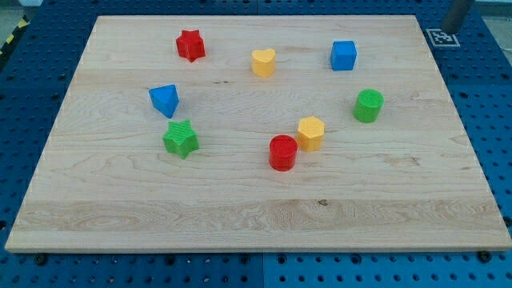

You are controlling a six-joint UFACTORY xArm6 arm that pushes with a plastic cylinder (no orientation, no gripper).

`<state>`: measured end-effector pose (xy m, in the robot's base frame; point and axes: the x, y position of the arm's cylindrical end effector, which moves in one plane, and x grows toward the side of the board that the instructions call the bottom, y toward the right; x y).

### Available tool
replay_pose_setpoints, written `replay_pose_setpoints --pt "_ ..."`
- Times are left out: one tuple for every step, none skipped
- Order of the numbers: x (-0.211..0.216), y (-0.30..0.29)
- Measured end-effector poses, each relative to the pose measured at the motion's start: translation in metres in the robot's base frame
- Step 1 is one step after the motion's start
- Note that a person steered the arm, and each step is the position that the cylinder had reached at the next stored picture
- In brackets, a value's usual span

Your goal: Point your arm to blue cube

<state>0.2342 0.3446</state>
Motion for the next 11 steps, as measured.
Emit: replay_pose_setpoints --pt "0.001 0.0" --pt "0.001 0.0" --pt "0.02 -0.001" --pt "0.099 -0.001" --pt "0.169 -0.001" --pt "0.23 -0.014" --pt "0.217 -0.015" --pt "0.144 -0.051" --pt "0.133 -0.155" --pt "0.133 -0.217" --pt "0.136 -0.208"
